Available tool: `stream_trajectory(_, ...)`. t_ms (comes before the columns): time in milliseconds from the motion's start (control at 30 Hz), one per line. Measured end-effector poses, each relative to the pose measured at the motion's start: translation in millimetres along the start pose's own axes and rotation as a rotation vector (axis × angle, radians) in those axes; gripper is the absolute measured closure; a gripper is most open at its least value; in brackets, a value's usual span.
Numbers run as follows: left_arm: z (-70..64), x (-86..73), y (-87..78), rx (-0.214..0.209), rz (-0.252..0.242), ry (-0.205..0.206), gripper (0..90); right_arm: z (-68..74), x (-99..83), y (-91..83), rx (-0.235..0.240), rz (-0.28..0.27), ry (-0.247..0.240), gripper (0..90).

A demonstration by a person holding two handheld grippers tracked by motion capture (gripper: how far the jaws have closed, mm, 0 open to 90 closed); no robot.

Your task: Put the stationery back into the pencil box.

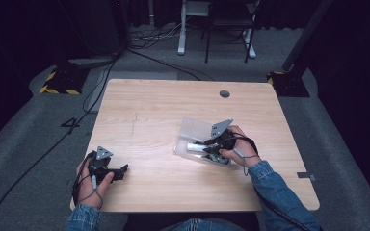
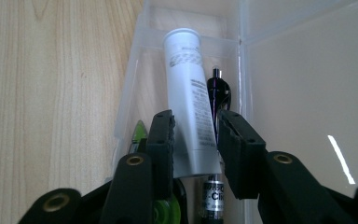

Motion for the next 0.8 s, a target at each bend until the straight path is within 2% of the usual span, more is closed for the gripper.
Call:
stream_trajectory(233,0.1,-0.1,-0.1,0.0,0.001,0.001,7.5,1.9,1.4,-1.9,0.005,-0.005,-0.006,67.8)
stream_trajectory(567,0.0,0.0,0.0,0.0,0.0,0.001,7.5,4.4,0.2,-5.0,0.014,0.007,-0.012,81.2)
stream_trajectory(800,0.1,0.0,0.1,-0.001,0.0,0.001,7.5,3.6,-0.5,-6.2,0.022,0.001,0.017,82.5)
Point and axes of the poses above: each handheld gripper's, and its own axes: y roughly forward along the jaws, x roughly out of its top, z roughly to its left, the point moved 10 cm from there along y, roughly forward along the jaws, and after that the axes turned 6 degrees about y, right-handed, at the moved point
